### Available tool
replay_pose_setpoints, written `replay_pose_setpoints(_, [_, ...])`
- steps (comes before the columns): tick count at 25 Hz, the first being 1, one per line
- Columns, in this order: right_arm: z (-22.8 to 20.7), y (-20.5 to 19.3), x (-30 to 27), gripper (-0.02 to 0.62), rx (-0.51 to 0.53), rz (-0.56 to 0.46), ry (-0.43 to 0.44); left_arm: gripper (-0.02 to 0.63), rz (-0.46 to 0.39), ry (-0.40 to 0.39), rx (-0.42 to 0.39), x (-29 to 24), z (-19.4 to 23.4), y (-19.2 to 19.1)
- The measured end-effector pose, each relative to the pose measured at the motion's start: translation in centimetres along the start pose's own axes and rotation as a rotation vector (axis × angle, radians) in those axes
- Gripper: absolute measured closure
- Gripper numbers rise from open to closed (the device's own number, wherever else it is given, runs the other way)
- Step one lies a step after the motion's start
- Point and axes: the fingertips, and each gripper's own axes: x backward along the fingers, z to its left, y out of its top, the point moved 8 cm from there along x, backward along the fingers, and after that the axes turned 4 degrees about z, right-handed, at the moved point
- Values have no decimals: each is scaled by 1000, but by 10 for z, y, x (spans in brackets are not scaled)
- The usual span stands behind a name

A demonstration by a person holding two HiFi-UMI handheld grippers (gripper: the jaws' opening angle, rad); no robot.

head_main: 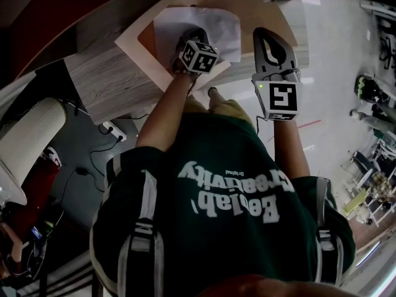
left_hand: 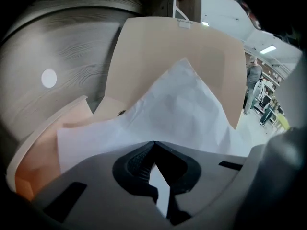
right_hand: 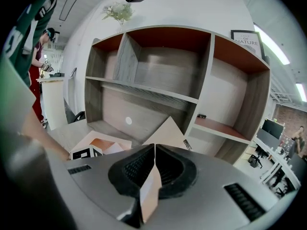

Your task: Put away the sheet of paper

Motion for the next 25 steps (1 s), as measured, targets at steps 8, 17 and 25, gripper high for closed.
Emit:
replay_pose_setpoints(8, [5,-1,-4,560,2,-1,18,588,20,142,137,13,37,-14])
replay_pose_setpoints(17, [9,-1,-2,560,7,-7,29,587,-2,150,62,27,30,-6])
replay_pose_setpoints(25, [10,-3,-3,560,1,4,23,586,35,10,10,8,22,-8])
